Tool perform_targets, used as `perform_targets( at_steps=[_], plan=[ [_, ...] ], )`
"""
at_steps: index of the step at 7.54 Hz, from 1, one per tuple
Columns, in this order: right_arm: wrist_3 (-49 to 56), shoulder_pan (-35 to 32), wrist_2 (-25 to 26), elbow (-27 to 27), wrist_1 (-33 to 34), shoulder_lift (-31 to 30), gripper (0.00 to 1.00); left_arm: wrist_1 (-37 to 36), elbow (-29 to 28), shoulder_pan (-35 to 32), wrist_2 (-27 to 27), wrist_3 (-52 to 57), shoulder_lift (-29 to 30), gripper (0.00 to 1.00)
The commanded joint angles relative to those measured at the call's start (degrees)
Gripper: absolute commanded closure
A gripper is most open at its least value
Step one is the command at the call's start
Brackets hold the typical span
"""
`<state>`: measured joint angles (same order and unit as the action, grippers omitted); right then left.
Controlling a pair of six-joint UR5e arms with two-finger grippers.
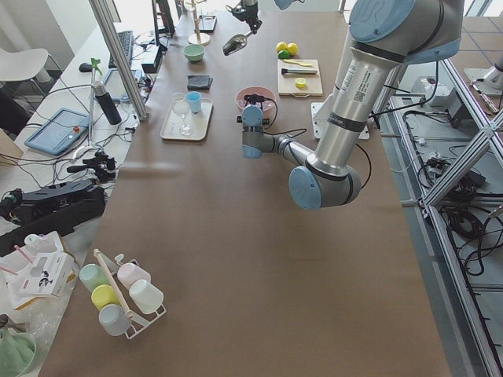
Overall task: Put ice in cup with scoop
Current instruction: 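Lift the metal scoop with the right gripper and swing it up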
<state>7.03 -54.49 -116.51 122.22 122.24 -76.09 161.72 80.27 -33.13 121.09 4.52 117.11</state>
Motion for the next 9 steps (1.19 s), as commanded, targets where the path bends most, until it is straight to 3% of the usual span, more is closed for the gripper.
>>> perform_targets(
  at_steps=[1, 3, 7, 9],
  plan=[
    [15.1, -0.5, 0.2, 0.1, 14.5, 5.8, 1.00, -0.1, -0.1, 0.2, -0.1, 0.0, 0.0, 0.02],
    [16.6, -1.1, 1.6, 0.5, 22.9, 7.0, 1.00, -0.5, 0.0, 0.3, -0.2, 0.0, 0.0, 0.02],
    [16.8, -1.1, 6.2, 2.1, 25.0, 10.5, 1.00, -2.4, 0.1, 1.0, 0.0, 0.0, 0.1, 0.02],
    [16.8, 6.4, 11.5, 3.4, 29.9, 16.6, 1.00, -2.5, 0.1, 1.0, 0.1, -0.3, 0.3, 0.02]
  ],
)
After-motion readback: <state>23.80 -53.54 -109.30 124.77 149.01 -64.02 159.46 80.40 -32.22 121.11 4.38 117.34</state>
